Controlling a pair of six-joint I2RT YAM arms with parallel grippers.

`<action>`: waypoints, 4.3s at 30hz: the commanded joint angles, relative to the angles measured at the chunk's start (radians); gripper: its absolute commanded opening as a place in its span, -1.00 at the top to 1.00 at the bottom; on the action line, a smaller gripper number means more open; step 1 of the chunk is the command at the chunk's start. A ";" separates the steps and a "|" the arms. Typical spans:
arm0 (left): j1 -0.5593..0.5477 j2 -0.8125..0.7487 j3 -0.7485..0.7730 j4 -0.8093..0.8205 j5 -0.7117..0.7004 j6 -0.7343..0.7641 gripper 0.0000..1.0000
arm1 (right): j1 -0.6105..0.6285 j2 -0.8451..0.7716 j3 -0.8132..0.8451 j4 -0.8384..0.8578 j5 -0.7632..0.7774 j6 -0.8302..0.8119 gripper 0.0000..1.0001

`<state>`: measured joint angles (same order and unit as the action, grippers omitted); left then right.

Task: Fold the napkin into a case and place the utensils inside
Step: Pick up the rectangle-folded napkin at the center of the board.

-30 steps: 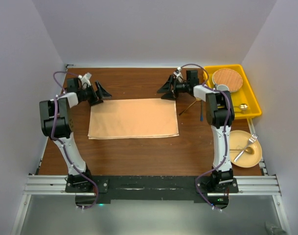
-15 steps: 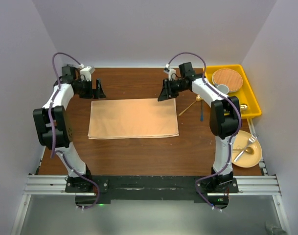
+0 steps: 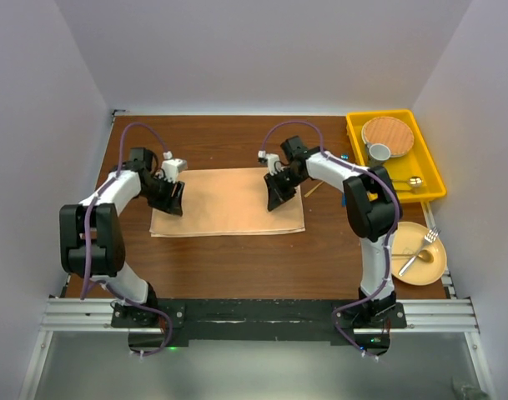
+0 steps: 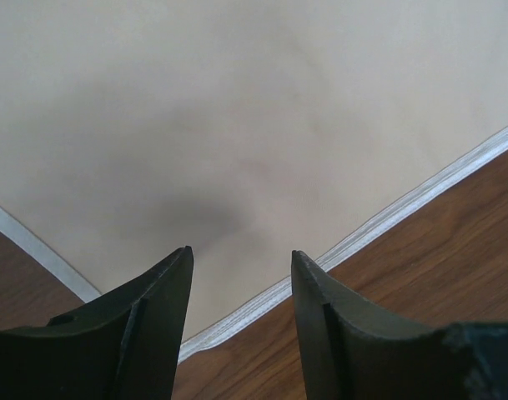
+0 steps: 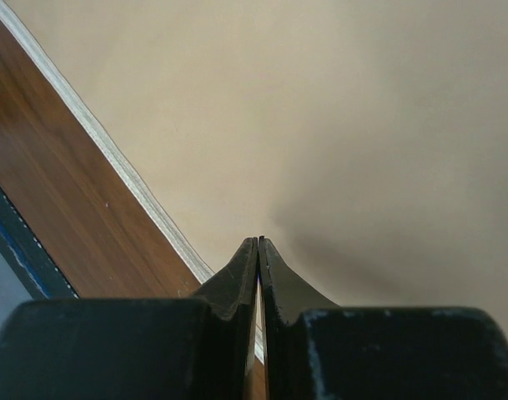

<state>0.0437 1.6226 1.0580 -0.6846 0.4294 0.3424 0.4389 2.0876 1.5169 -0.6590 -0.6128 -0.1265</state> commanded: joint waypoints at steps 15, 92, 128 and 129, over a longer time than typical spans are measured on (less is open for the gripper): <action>0.157 0.206 0.132 0.050 -0.259 0.106 -0.09 | 0.191 0.046 0.002 0.125 -0.048 0.188 0.84; 0.102 0.108 0.261 -0.006 0.130 0.026 1.00 | 0.052 -0.027 -0.146 0.090 0.091 0.185 0.78; 0.163 0.002 0.096 0.046 0.060 0.049 0.02 | 0.054 -0.021 -0.136 0.101 0.076 0.182 0.78; 0.163 0.008 0.088 0.046 0.052 0.056 -0.04 | 0.054 -0.020 -0.135 0.098 0.077 0.182 0.78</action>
<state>0.2153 1.6520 1.1934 -0.5995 0.5354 0.2932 0.4843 2.0567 1.3853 -0.5888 -0.5621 0.0681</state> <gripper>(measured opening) 0.486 0.109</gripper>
